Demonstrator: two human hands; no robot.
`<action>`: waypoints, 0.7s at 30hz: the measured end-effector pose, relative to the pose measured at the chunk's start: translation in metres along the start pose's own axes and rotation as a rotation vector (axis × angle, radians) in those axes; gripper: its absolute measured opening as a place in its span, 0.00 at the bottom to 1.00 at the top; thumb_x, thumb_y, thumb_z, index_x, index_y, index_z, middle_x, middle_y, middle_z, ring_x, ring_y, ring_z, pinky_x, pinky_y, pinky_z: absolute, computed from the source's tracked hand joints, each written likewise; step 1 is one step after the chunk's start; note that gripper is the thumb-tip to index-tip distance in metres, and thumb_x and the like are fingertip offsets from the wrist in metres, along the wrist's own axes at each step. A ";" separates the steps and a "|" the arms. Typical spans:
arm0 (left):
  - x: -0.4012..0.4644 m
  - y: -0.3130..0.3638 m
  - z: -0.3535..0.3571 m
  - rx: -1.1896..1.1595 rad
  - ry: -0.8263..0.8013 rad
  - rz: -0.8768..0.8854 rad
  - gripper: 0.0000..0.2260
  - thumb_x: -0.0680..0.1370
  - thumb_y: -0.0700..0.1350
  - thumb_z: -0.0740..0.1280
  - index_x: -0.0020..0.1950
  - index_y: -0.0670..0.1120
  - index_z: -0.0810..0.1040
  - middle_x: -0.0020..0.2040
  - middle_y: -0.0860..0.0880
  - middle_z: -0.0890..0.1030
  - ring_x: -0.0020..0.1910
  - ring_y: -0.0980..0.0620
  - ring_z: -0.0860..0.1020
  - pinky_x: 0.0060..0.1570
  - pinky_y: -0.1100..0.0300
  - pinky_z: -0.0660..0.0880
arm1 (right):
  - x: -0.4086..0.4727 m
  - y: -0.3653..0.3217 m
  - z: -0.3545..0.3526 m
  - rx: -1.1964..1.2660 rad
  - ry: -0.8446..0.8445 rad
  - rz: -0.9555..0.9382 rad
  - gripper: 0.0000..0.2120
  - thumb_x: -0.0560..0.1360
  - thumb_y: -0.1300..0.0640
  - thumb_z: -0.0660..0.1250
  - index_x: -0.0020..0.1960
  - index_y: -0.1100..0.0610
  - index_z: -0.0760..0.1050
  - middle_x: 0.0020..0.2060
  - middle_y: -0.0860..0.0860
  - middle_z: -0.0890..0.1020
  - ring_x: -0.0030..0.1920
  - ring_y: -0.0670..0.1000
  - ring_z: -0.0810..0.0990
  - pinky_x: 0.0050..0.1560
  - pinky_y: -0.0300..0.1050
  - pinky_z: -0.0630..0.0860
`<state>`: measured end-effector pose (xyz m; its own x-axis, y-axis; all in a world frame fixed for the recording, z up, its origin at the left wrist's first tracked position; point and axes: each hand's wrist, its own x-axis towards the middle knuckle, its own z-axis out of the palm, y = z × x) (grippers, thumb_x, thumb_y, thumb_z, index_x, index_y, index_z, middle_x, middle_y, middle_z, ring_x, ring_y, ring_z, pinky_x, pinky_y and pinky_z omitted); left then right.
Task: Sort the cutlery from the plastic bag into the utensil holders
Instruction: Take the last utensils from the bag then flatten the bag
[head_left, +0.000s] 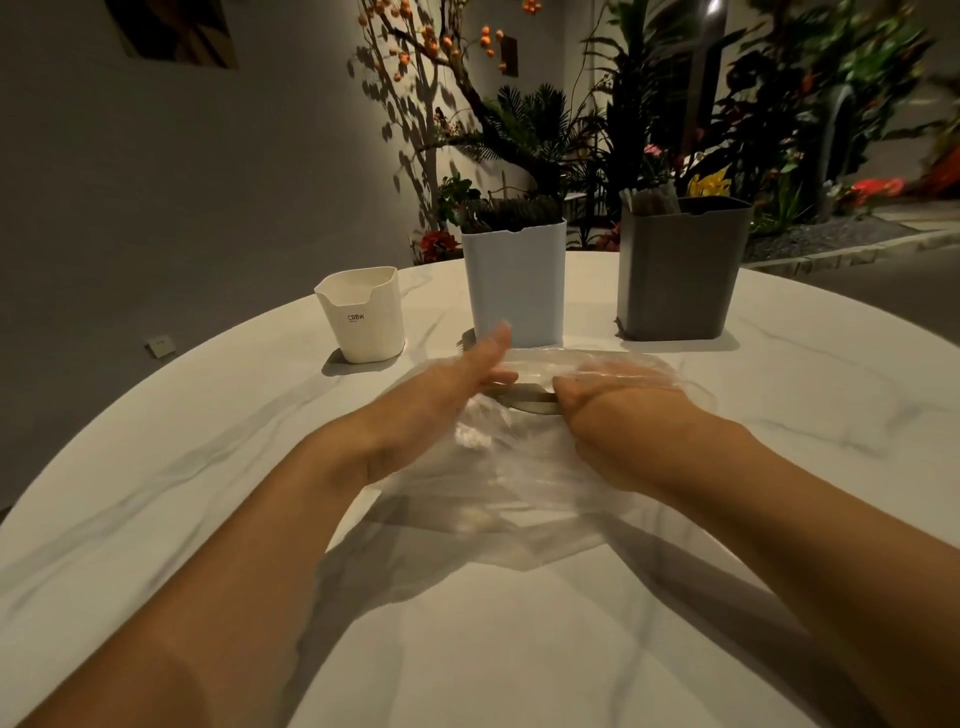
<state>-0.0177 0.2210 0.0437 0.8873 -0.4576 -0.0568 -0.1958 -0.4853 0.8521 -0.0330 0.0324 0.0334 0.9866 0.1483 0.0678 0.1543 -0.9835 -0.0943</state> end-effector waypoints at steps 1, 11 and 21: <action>-0.001 0.001 0.001 0.073 -0.005 0.043 0.30 0.72 0.75 0.58 0.67 0.61 0.77 0.64 0.63 0.79 0.65 0.64 0.74 0.69 0.59 0.65 | 0.001 0.001 0.000 -0.024 -0.004 0.007 0.13 0.81 0.53 0.65 0.65 0.54 0.74 0.53 0.52 0.76 0.53 0.51 0.75 0.64 0.46 0.74; 0.005 -0.017 0.000 0.579 0.078 -0.045 0.37 0.69 0.55 0.80 0.75 0.58 0.66 0.67 0.60 0.75 0.63 0.58 0.74 0.64 0.62 0.73 | -0.007 0.004 0.001 0.058 -0.026 -0.334 0.03 0.82 0.51 0.63 0.54 0.45 0.73 0.50 0.46 0.76 0.48 0.46 0.72 0.50 0.37 0.72; 0.003 -0.016 0.009 0.782 0.099 0.001 0.19 0.77 0.50 0.69 0.68 0.57 0.71 0.62 0.54 0.75 0.58 0.52 0.74 0.60 0.60 0.71 | -0.012 -0.010 -0.009 0.644 0.326 -0.481 0.19 0.81 0.38 0.50 0.39 0.44 0.71 0.32 0.43 0.77 0.39 0.46 0.79 0.41 0.43 0.80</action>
<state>-0.0157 0.2210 0.0255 0.9128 -0.4078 0.0220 -0.4011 -0.8850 0.2366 -0.0466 0.0398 0.0430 0.7577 0.3989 0.5165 0.6477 -0.5569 -0.5200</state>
